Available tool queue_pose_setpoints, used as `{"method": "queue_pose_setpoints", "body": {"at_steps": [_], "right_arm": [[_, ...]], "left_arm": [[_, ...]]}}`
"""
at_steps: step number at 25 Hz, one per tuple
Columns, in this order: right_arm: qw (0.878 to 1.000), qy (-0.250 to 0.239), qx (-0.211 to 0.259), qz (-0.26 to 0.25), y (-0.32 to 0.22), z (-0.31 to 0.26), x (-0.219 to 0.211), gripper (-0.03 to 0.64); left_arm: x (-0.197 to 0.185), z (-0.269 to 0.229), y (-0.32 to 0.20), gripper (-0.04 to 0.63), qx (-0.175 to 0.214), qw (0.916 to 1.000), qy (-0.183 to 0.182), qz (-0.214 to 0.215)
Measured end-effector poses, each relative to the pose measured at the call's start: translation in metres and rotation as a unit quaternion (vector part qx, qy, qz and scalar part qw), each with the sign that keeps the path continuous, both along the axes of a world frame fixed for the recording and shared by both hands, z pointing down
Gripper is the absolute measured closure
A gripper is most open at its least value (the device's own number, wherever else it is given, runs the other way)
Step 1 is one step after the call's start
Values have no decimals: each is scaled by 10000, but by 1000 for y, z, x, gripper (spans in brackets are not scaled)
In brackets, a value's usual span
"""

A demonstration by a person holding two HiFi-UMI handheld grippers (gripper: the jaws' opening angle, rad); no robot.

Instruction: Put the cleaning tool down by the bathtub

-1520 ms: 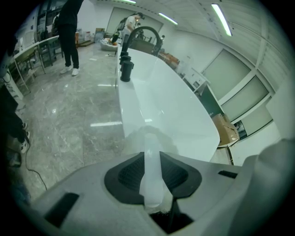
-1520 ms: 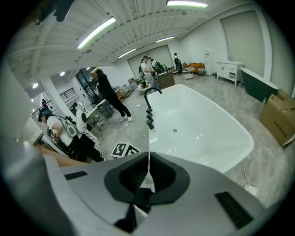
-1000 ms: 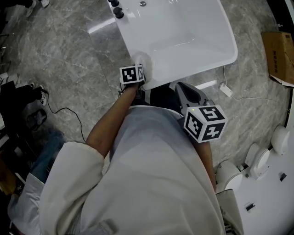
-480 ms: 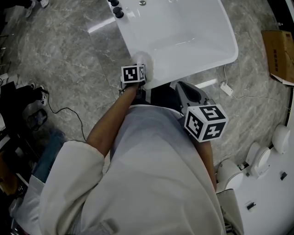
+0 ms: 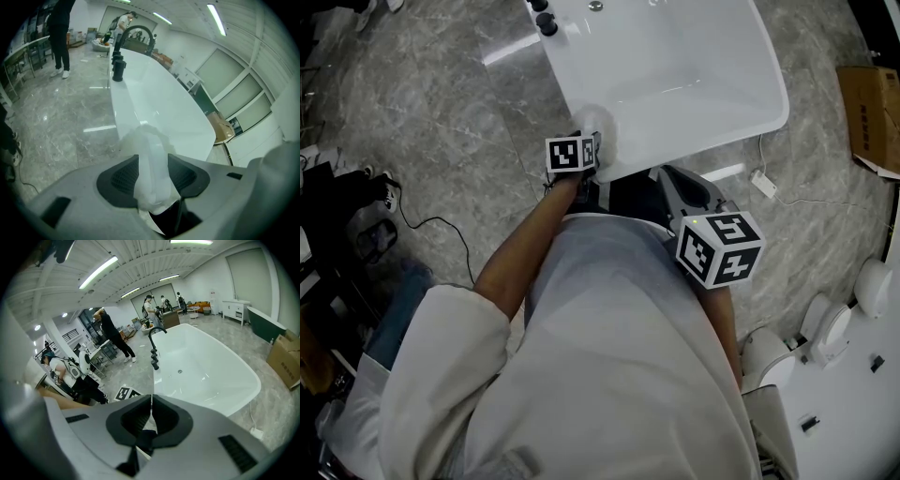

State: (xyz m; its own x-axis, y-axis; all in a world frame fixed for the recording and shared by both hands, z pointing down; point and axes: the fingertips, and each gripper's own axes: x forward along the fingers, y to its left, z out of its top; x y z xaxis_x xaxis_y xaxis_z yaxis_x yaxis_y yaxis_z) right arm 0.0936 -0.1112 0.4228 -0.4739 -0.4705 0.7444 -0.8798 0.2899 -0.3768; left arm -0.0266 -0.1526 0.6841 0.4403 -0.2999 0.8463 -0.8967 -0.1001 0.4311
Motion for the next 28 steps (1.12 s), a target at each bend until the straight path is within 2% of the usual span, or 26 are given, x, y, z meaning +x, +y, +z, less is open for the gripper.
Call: {"method": "queue_pose_setpoints", "body": {"at_steps": [5,11,21,28], "right_arm": [[10000,-28,1,49,1,-1,0,604],[9999,-96,-19,62,2,0,-1,604],[9999,-153,13,25,-1,0,-9,604],[9998,-222,17,-9,-4,-1,-16,604]], "left_arm": [[1,-9,5,423,151,9996,186,132],[-1,-17,7,424,205,9988,441,26],[-6,-34,9,425,365,9968,705,131],[-18,-49,7,427,479,9962,713,158]]}}
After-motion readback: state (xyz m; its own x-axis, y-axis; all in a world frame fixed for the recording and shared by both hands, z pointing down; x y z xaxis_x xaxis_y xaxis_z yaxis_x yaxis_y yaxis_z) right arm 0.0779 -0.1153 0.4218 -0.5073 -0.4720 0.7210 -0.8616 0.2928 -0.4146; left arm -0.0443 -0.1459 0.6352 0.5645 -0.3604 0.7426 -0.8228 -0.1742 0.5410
